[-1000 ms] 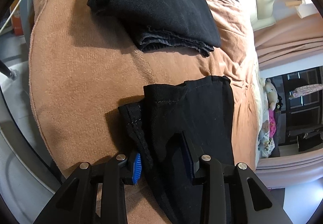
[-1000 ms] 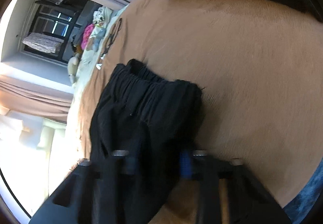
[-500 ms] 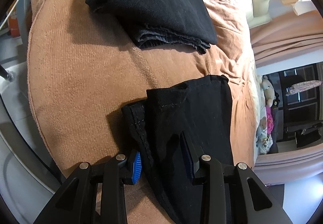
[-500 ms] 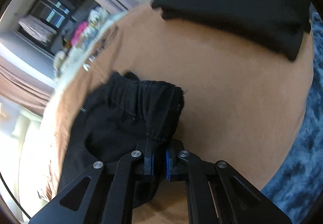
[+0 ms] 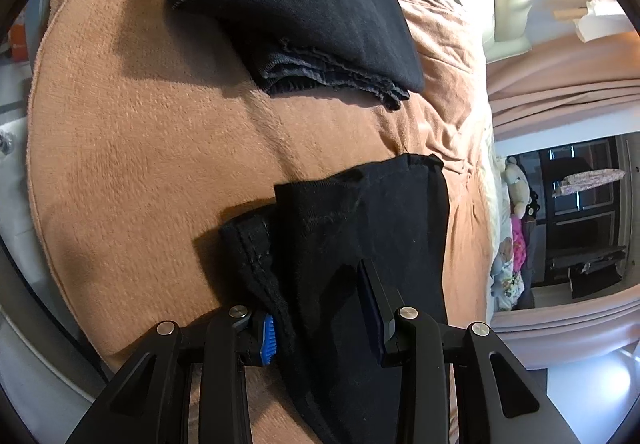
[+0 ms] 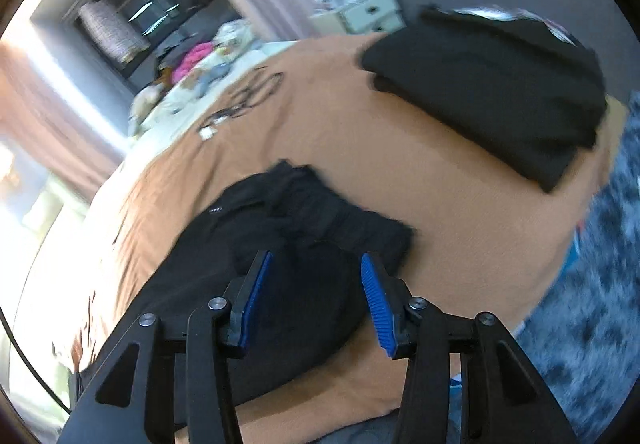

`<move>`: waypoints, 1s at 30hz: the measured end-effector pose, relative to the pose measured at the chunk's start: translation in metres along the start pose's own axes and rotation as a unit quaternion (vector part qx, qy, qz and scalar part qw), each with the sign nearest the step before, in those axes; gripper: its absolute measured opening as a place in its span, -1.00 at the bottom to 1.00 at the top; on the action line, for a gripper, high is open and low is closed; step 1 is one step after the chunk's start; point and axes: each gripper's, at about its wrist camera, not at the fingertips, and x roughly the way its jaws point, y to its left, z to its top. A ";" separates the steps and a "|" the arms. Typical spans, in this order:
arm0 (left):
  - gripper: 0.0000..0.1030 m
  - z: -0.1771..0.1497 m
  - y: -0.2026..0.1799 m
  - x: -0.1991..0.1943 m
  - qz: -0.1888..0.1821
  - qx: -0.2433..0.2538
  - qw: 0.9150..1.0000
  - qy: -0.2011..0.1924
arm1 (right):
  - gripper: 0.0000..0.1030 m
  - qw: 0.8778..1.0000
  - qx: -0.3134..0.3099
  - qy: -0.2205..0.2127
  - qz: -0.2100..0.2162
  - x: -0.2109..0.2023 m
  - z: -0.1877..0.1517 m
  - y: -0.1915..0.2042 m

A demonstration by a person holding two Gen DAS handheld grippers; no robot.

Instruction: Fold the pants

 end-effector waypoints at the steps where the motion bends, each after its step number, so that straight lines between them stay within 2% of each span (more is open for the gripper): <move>1: -0.31 -0.002 -0.001 0.000 -0.004 0.002 1.000 0.003 | -0.15 1.000 -0.021 0.002 0.007 -0.001 -0.005 0.017; 7: -0.31 -0.001 -0.001 0.004 -0.009 -0.004 1.000 0.006 | -0.15 0.992 -0.109 0.026 0.055 0.006 -0.032 0.085; 13: -0.31 0.008 -0.008 0.010 0.010 0.006 1.000 -0.002 | -0.15 0.975 -0.188 0.074 0.093 0.032 -0.074 0.163; 17: -0.31 0.011 -0.014 0.015 0.021 0.017 1.000 -0.001 | -0.15 0.959 -0.232 0.112 0.115 0.050 -0.110 0.209; 19: -0.46 0.012 -0.016 0.015 0.028 0.020 0.999 0.000 | -0.15 0.951 -0.253 0.129 0.123 0.054 -0.128 0.225; 21: -0.85 0.015 -0.016 0.015 0.032 0.018 0.999 0.001 | -0.15 0.942 -0.271 0.146 0.133 0.060 -0.143 0.242; 23: -0.90 0.018 -0.016 0.012 0.021 0.016 1.000 0.000 | -0.15 0.932 -0.290 0.165 0.142 0.066 -0.166 0.266; 25: -0.91 0.020 -0.020 0.007 0.016 0.021 1.000 -0.003 | -0.15 0.924 -0.303 0.180 0.151 0.079 -0.162 0.276; 29: -0.91 0.023 -0.028 -0.002 -0.004 0.025 1.000 -0.007 | -0.17 0.901 -0.345 0.207 0.165 0.086 -0.192 0.308; 30: -0.91 0.023 -0.030 -0.005 -0.010 0.023 1.000 -0.008 | -0.19 0.898 -0.349 0.210 0.164 0.097 -0.191 0.315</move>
